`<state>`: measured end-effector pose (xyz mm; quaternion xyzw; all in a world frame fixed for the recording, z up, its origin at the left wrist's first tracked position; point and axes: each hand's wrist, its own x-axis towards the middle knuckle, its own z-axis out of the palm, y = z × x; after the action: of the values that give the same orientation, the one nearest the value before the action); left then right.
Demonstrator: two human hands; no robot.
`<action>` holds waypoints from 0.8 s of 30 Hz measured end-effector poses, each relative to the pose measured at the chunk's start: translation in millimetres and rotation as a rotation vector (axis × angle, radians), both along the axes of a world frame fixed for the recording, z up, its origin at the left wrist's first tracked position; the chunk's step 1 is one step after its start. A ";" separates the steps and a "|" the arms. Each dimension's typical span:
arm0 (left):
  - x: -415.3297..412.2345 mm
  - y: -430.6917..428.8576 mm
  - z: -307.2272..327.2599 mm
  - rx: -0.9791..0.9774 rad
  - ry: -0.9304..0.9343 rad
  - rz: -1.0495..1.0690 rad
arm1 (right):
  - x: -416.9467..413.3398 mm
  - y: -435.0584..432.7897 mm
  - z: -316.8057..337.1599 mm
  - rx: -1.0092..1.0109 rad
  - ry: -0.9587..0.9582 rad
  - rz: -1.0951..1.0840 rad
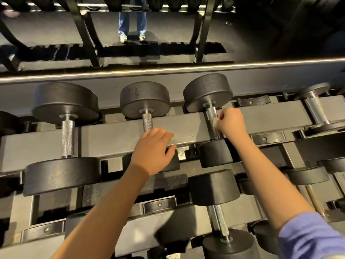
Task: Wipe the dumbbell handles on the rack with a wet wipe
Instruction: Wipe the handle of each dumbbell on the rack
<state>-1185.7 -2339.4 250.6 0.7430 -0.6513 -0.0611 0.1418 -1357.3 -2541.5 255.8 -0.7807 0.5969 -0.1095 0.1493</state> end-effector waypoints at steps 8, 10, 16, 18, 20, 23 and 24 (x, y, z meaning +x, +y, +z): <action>-1.4 0.1 3.1 0.000 -0.028 0.013 | 5.5 -14.8 2.4 0.050 -0.161 -0.071; -0.8 0.5 3.2 -0.004 -0.032 0.015 | -1.9 -10.2 3.4 0.118 -0.002 -0.028; 0.0 -0.2 3.6 -0.032 -0.041 -0.013 | -5.6 5.8 8.7 0.197 0.182 -0.018; 0.0 -0.9 3.6 -0.036 -0.065 -0.020 | -6.2 11.2 9.1 0.151 0.120 -0.009; -1.8 -1.2 2.8 -0.036 -0.096 -0.023 | -12.0 18.5 9.4 0.068 -0.048 -0.018; -4.7 0.9 1.9 -0.051 -0.128 -0.054 | -24.3 35.1 13.6 -0.060 -0.313 -0.064; -5.6 2.7 1.5 -0.054 -0.136 -0.068 | -29.2 44.2 16.7 -0.074 -0.385 -0.082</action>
<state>-1191.2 -2336.6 252.1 0.7189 -0.6855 0.0023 0.1152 -1386.5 -2497.3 272.5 -0.7253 0.5842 -0.2846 0.2271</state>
